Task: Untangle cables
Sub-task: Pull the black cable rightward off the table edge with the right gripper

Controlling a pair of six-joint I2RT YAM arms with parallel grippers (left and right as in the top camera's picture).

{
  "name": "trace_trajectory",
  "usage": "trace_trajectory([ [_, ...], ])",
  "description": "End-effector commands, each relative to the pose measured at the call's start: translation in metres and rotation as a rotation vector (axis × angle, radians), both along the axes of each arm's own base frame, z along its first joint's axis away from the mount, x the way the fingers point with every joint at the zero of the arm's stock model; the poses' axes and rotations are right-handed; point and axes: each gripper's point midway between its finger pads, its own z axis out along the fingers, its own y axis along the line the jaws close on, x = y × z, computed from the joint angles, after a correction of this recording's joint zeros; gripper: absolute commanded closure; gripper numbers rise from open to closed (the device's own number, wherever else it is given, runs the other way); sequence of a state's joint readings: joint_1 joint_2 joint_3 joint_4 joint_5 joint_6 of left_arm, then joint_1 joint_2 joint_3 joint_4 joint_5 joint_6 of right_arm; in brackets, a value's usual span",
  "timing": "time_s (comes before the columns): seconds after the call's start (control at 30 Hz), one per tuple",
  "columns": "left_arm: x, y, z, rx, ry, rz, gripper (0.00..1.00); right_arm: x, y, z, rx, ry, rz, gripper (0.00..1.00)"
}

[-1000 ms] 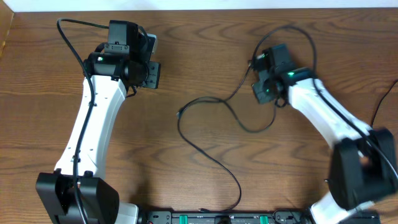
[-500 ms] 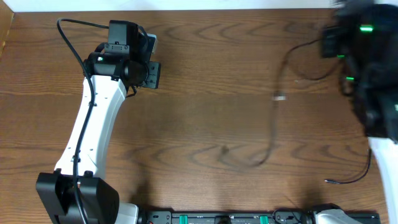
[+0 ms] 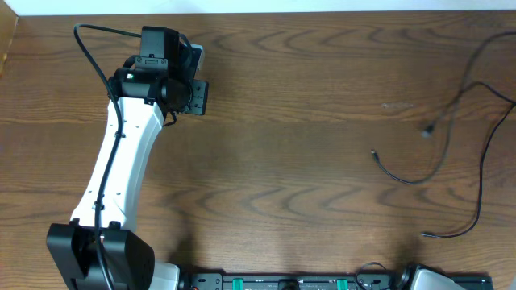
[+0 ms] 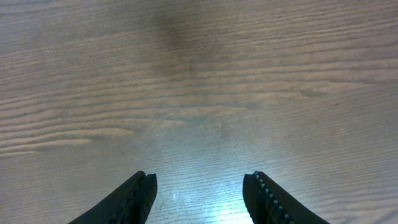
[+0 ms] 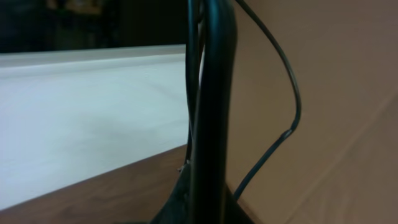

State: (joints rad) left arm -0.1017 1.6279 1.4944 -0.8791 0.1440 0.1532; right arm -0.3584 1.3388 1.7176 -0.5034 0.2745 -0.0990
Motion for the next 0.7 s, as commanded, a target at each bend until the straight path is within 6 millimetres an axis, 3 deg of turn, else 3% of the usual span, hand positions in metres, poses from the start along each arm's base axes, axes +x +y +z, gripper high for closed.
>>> trace_trajectory([
  [0.0, -0.003, 0.000, 0.001, -0.005, 0.002, 0.008, 0.49, -0.001, -0.026, 0.007, -0.019, -0.022, -0.029, 0.99],
  [0.13, -0.004, 0.000, 0.001, -0.005, 0.006, 0.009, 0.45, -0.010, -0.055, 0.007, -0.028, -0.033, -0.097, 0.99],
  [0.33, -0.004, 0.000, 0.001, -0.005, 0.006, 0.008, 0.45, -0.009, -0.079, -0.001, -0.059, 0.006, -0.070, 0.99],
  [0.67, -0.007, 0.001, -0.001, -0.004, 0.020, 0.009, 0.45, 0.047, -0.103, -0.063, -0.021, 0.182, 0.045, 0.99],
])
